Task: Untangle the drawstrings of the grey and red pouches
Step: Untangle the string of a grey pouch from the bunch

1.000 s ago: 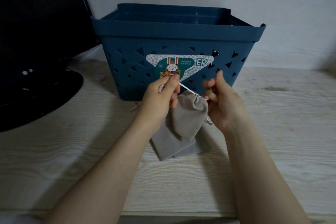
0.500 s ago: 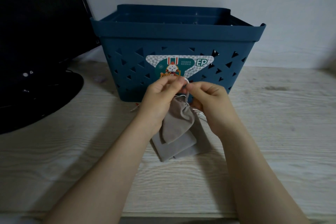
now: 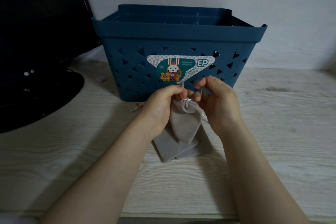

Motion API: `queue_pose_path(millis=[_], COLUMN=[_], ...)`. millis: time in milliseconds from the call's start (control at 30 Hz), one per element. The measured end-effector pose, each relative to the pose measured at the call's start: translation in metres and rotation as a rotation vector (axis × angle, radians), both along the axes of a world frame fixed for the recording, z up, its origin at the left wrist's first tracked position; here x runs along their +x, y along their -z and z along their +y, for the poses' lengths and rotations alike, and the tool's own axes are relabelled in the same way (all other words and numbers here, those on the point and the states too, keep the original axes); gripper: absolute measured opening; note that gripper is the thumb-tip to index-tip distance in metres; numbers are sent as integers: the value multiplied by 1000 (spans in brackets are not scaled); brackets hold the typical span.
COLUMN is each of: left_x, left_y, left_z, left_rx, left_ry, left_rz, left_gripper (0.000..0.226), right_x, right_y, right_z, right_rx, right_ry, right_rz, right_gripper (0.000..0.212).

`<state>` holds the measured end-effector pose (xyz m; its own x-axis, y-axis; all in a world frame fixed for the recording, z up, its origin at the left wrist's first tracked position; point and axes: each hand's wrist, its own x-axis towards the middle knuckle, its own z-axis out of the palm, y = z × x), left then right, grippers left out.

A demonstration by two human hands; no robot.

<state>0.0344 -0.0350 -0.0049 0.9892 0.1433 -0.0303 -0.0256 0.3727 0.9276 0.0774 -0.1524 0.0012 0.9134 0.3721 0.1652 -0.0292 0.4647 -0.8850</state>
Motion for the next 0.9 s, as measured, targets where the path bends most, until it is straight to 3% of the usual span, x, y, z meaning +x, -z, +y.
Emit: queue_pose_path(millis=[67,133,200,300,467,667,800,900], left_x=[1,2,2,-1,2,4,7,6], left_y=[0,5,7,8,14,14,13,12], left_z=[2,4,1,-7,-4,-6,-4,-2], left_rx=[172,579,911,1074,1053,794,631,505], left_ry=[-67,-187,-184,-86,-94,-194,-213,-206], left_rz=[9,-11,-48,-160,-268,-199,-119,-41], left_gripper=[31,39,34,26,34,40,27,23], right_x=[-2,-4,-5,-4,-1,0,1,0], right_y=[0,0,1,4,9,16,14,13], right_z=[0,1,4,6,8,12,7,6], right_rx=[2,-65,-144,-220,-301,-605,-577,-640], right_ry=[2,44,82,83,94,271,285,299], right_rz=[-136,-259,-317,-305,-296,-642,-645,-646], right_gripper=[29,29,31,32,29,19,36,31])
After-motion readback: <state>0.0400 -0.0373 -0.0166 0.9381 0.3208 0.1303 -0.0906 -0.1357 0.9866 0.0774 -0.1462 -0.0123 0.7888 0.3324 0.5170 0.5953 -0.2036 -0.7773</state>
